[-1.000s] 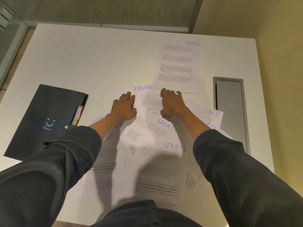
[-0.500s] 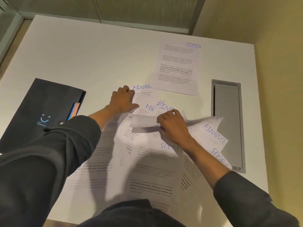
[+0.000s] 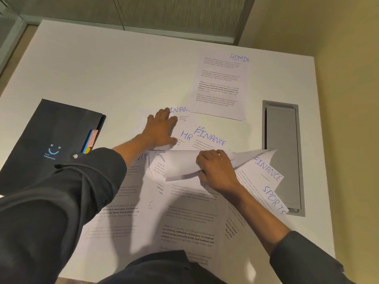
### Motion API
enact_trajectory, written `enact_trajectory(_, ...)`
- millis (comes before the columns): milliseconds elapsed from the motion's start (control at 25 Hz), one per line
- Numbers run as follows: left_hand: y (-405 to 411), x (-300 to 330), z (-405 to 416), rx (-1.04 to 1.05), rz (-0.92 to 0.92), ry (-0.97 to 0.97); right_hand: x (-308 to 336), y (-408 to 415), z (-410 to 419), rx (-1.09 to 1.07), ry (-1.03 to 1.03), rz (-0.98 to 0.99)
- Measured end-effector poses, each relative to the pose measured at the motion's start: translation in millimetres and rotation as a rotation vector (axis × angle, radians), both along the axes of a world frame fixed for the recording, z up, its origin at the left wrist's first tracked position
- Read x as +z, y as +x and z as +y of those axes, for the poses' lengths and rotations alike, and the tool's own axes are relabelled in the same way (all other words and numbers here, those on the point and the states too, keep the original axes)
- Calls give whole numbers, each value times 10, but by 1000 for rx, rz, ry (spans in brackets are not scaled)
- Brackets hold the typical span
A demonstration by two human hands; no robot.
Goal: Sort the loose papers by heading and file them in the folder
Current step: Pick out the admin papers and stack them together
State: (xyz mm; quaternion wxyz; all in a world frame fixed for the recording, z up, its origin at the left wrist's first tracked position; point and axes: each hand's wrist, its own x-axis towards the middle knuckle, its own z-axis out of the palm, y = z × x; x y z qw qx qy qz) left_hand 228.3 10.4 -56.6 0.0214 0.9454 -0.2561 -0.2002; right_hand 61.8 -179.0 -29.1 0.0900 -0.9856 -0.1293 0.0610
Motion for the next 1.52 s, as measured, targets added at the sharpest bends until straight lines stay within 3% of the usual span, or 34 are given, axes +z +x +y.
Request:
enact_trajectory(160,-108,85,-251,-166,-34,-10,71,26,16,-26,-26,37)
enact_trajectory(480,-101,36,-469,-244,-20,64,246,82,33,-67,-17,159)
enact_trajectory(720,-182,136,-356,-258,-133,-265,233,129,47,-196,58,206)
enact_trajectory(960,-406,238,-168,-290,-29,-350,265,254,55,-231,16,262)
enact_trajectory(1080,-453,328,-130,-253,98,-278,296,292,76,-163,-13,259)
enact_trajectory(1240,-205,415,-230,5,291,-263,359,268,126,-80,-98,200)
enact_trajectory(1400,172,270,-272,177,84,-44,388,231,142,-66,-111,174)
enact_trajectory(1520,338,161,-228,168,73,98,357,182,144,-59,-112,169)
